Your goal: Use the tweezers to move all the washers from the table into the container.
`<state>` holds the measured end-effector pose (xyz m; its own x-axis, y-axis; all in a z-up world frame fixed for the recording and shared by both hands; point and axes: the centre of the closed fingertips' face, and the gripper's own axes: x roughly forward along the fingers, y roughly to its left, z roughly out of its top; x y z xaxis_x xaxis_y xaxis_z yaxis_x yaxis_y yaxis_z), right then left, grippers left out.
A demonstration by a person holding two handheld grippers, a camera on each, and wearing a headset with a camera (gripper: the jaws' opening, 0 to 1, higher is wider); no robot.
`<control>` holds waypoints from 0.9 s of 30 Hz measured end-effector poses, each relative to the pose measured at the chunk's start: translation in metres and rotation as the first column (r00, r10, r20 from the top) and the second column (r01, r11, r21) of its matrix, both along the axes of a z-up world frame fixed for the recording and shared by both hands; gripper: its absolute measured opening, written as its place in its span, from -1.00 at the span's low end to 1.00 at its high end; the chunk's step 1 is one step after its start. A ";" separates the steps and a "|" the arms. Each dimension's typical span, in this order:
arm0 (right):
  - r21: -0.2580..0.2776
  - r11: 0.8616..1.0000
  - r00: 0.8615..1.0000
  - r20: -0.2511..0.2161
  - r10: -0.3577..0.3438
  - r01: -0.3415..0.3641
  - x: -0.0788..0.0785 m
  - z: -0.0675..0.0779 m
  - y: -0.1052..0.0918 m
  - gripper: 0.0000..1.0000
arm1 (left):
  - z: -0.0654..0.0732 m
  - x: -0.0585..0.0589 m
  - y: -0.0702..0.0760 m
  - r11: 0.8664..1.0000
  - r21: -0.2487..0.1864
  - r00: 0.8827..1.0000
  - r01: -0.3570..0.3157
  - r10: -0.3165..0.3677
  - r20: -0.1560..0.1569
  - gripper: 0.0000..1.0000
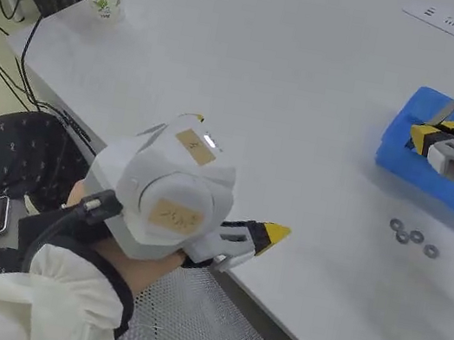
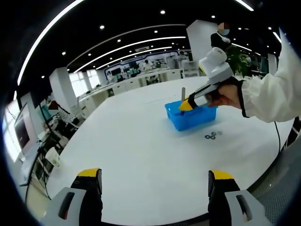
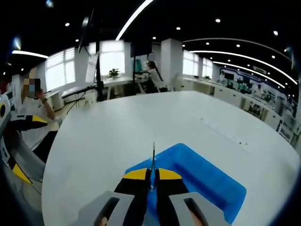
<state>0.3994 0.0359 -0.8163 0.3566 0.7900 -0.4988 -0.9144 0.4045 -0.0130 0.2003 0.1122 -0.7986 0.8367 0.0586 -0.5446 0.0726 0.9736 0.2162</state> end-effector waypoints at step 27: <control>0.085 0.996 0.999 0.037 -0.004 0.001 -0.011 0.045 -0.007 -0.94 | 0.000 -0.001 0.001 1.000 0.004 1.000 0.001 -0.001 -0.007 0.88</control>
<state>0.3888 0.0290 -0.7716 0.3759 0.8280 -0.4162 -0.9128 0.4082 -0.0124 0.1990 0.1128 -0.7984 0.8327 0.0596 -0.5504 0.0756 0.9727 0.2196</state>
